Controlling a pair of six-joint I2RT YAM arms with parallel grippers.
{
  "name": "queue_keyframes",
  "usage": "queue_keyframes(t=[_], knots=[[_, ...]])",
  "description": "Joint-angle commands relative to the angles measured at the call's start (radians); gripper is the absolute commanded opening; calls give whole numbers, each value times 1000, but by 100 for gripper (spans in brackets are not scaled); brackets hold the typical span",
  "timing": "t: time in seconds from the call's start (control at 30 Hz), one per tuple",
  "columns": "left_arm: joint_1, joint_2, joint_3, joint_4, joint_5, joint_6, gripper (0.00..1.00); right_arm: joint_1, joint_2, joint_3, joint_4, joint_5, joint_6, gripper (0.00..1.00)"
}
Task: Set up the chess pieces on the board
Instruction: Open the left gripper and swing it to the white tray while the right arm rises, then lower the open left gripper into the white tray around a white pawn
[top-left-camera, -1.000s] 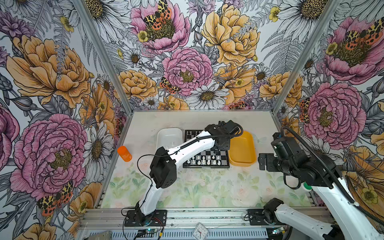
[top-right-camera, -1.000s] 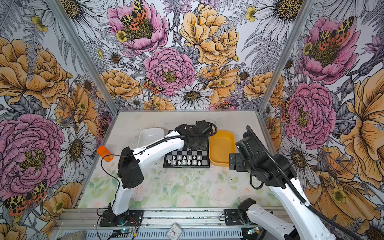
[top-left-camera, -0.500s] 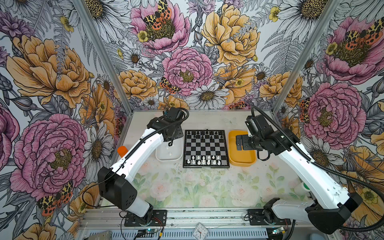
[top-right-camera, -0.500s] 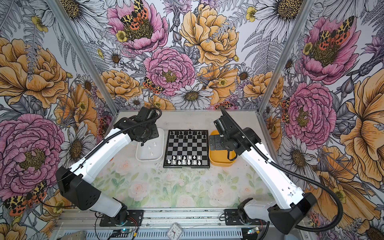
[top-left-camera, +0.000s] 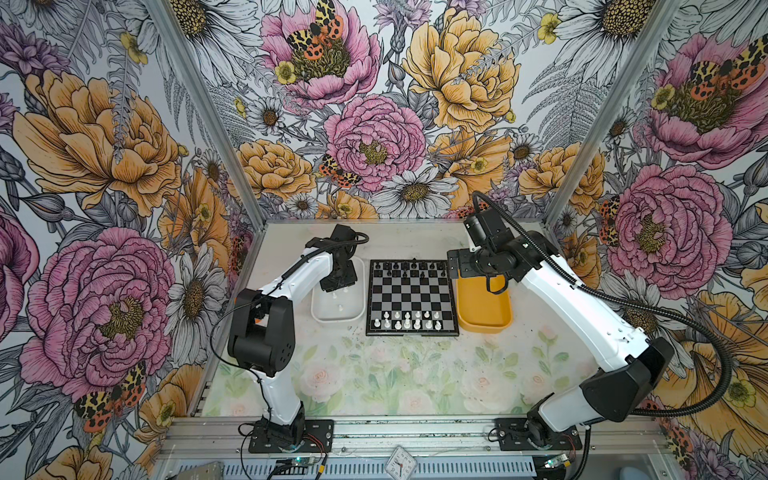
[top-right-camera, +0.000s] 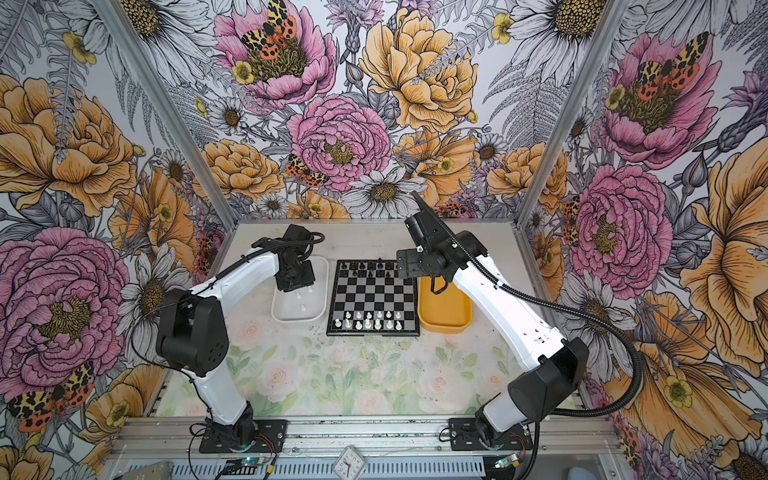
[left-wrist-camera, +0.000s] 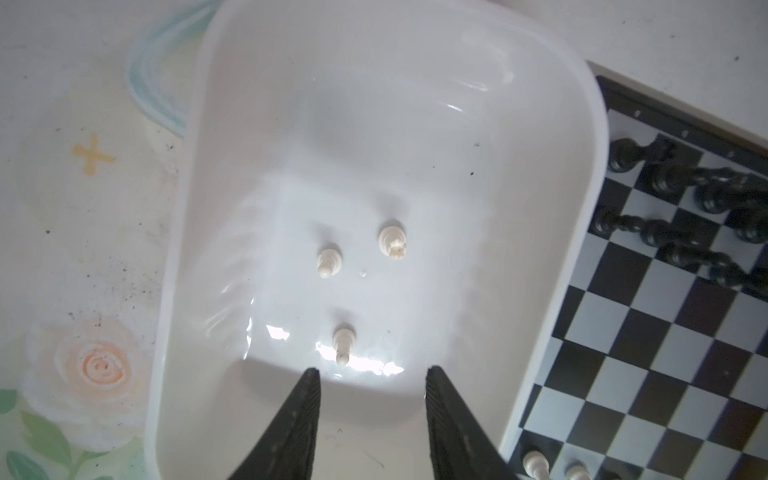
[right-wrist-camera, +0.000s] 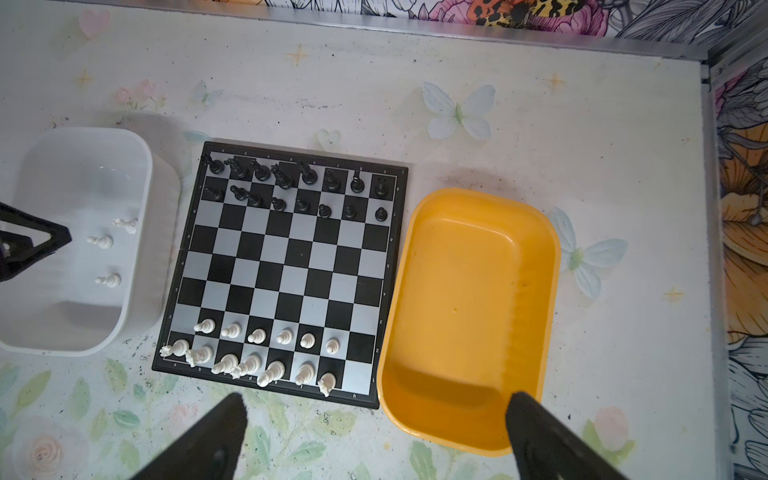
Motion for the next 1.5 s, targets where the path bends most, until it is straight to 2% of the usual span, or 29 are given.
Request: queue_keyframes(t=[0.0, 0.47, 1.47], knots=[[11, 63, 60, 42, 35, 43, 42, 1, 17, 43, 13, 8, -12, 100], [35, 191, 146, 40, 54, 72, 39, -27, 60, 76, 12, 8, -17, 100], [35, 237, 120, 46, 44, 92, 30, -36, 46, 54, 12, 15, -9, 100]])
